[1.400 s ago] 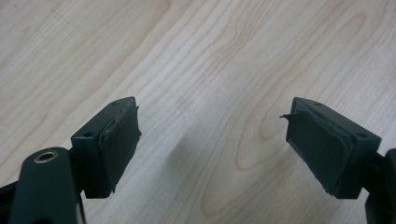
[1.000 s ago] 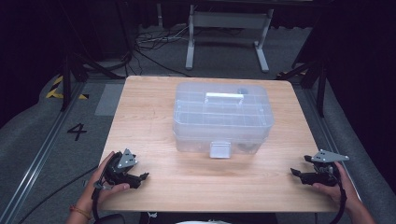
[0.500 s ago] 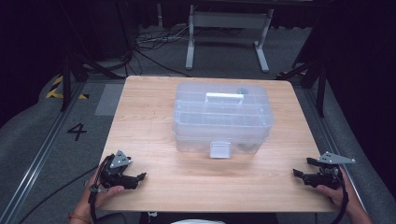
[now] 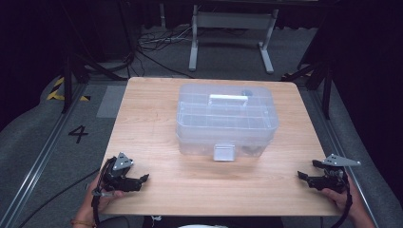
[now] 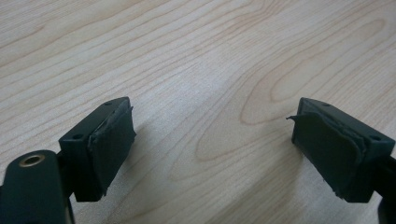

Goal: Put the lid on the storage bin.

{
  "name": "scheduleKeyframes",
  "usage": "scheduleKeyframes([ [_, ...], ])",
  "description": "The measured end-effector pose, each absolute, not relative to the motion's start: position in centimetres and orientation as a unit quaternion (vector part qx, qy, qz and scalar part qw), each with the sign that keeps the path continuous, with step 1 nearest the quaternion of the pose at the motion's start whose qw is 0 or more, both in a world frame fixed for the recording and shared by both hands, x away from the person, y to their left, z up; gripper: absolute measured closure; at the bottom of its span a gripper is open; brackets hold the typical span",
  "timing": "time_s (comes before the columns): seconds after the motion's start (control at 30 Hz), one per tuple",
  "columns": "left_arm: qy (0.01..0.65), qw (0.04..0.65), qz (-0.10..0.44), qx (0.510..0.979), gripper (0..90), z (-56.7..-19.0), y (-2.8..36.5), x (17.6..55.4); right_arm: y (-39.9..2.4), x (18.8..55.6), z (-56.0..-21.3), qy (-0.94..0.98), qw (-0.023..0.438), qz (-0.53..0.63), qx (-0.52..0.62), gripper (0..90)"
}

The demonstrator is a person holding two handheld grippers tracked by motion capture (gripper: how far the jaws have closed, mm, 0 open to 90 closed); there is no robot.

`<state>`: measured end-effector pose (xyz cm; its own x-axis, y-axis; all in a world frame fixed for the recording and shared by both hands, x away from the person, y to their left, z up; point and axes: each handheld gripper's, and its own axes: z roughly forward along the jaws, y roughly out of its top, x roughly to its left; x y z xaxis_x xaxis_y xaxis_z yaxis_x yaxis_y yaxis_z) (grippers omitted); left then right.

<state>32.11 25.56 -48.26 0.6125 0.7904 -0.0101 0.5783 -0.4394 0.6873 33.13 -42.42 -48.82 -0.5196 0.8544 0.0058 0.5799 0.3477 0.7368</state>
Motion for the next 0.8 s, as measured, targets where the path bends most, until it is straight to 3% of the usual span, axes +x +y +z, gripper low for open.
scheduleKeyframes([
  [0.8,0.424,0.331,0.164,0.827,12.1,-48.28,25.04,32.27,-42.4,33.19,-48.82,0.794,0.197,0.35,0.457,15.1],
])
